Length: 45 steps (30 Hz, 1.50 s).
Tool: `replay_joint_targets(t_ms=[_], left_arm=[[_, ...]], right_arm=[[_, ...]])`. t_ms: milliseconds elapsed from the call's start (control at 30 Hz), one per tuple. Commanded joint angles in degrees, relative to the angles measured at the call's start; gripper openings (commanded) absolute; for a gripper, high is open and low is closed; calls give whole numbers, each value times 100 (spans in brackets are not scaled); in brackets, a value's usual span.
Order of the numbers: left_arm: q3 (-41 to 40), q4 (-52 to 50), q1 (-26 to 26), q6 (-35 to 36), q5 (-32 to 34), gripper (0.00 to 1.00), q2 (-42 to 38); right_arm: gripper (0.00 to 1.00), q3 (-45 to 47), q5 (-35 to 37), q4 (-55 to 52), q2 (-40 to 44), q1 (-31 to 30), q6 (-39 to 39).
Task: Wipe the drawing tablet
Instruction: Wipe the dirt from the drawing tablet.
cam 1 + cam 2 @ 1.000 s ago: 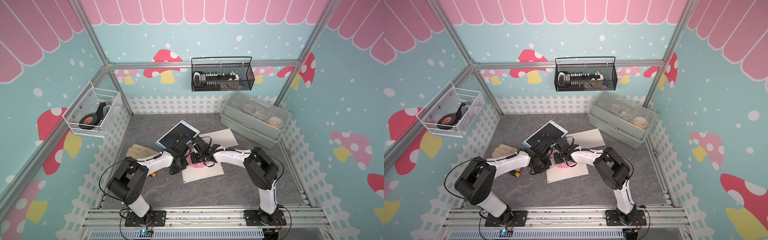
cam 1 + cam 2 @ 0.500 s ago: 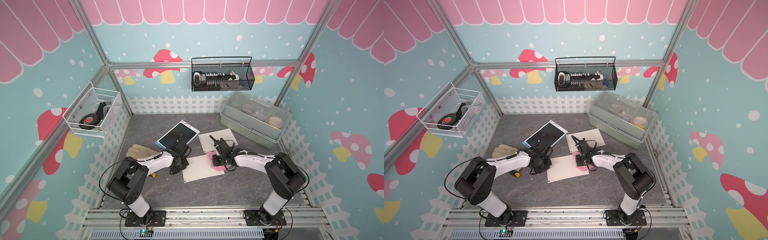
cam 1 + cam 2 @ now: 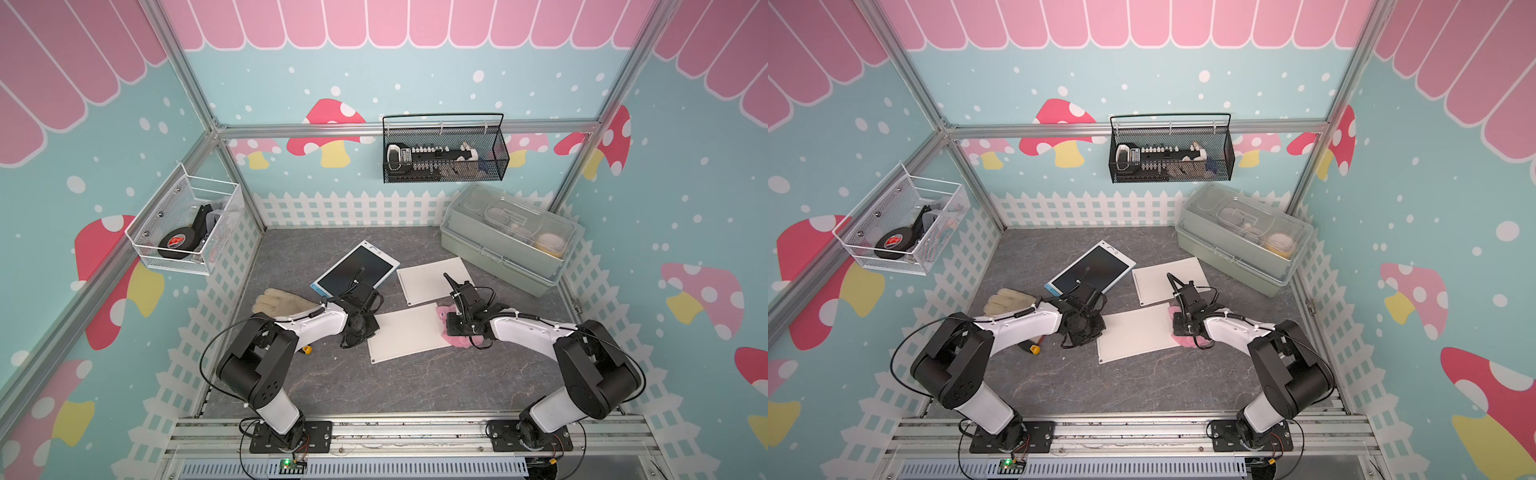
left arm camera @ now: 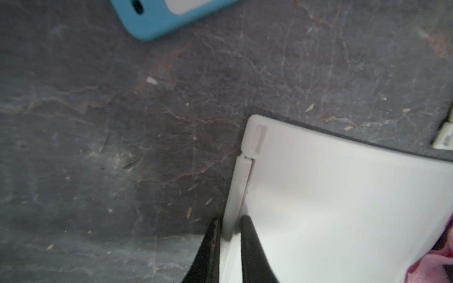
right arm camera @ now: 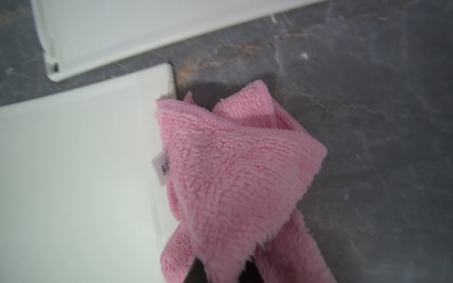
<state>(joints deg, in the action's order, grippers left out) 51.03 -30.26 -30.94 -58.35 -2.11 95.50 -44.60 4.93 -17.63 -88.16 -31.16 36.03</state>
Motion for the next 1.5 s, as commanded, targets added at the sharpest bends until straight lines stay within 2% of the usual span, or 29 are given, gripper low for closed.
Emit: replay_joint_targets(t_ms=[0,133,200,300,433,533,600,633,700,767,867,967,1100,1167,1233,1367,1467], left_arm=[[-649,-776,-15,-39,136,16,859],[-611,-754,-17,-27,110,16,891],[-594,-736,-11,-26,94,16,891],[-594,-739,-11,-36,106,15,848],[-628,-732,-15,-10,123,15,839],[-663,-719,-16,23,134,15,830],[-681,-688,-14,49,135,15,814],[-682,-667,-17,60,133,15,812],[-691,-590,-17,99,64,15,804],[-699,-495,-17,150,-29,15,794],[-716,-438,-17,209,-66,15,736],[-717,-408,-13,245,-92,15,711],[-690,-381,-17,254,-131,15,766],[-708,-336,-11,254,-164,14,769],[-717,-297,-17,270,-180,14,774],[-743,-185,-15,354,-246,14,735],[-794,-51,-12,441,-295,14,650]], right_arm=[[0,-334,249,-477,-78,-834,70],[0,-1363,-339,-60,-985,-1883,469],[0,-1543,-558,90,-1313,-1961,732],[0,-1093,-587,129,-1293,-1512,981],[0,60,-328,-204,-292,-295,896],[0,380,-254,-347,351,15,577],[0,242,-524,-157,199,-234,681],[0,54,-621,8,-58,-543,785],[0,-560,-716,285,-753,-1219,1003],[0,-1245,-1099,626,-1514,-1742,1298],[0,-1751,-1423,944,-2021,-1986,1717],[0,-1231,-1312,843,-1768,-1580,1863],[0,-13,-989,417,-743,-557,1740],[0,178,-863,435,-442,-473,1578],[0,-65,-1099,657,-633,-772,1542],[0,-1302,-1729,1473,-1676,-1882,1726],[0,-1843,-1983,1863,-2280,-2089,2099]])
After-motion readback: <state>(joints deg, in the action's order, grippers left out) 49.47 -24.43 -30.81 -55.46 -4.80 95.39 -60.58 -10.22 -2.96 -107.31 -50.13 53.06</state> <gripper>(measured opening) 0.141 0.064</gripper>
